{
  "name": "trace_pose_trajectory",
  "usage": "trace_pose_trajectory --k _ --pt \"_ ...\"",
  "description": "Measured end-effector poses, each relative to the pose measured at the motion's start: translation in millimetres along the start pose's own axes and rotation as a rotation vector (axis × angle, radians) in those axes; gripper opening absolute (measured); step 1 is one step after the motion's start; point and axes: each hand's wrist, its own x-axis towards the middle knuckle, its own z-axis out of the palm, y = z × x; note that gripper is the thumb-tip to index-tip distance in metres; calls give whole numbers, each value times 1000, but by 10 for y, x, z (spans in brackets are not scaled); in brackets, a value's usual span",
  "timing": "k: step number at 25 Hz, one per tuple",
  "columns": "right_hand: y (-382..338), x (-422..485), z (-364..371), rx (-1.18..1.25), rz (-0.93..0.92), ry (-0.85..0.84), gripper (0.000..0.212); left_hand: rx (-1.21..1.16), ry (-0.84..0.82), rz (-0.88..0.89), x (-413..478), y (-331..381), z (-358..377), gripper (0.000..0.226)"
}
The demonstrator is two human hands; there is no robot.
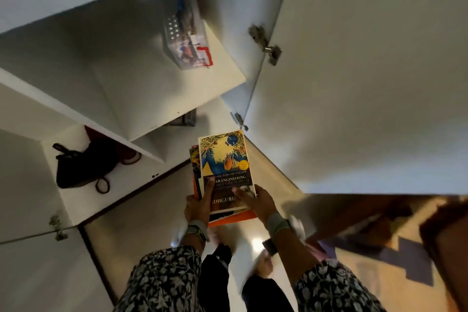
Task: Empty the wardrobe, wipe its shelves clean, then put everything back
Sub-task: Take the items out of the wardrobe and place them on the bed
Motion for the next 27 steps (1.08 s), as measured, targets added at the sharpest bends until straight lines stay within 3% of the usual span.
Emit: trace_pose_trajectory --k 4,8,13,17,23,27 --pt "477 -574 -490 173 8 165 71 187 -73 144 -590 -164 414 110" --pt "1011 -1300 -883 278 -46 282 28 307 -163 256 -1294 -524 767 102" --pt "2233 -2338 -1398 478 -54 540 55 501 -359 391 -2337 -1340 1413 107" --pt "3061 -3262 -1757 704 2 724 32 694 -503 479 -3115 -1988 2009 104" --pt "3980 -4362 -2260 989 46 1008 32 865 -806 649 -4505 -2646 2775 50" --pt "4646 -4664 -2582 1132 89 1152 61 989 -892 713 -4903 -3172 3439 73"
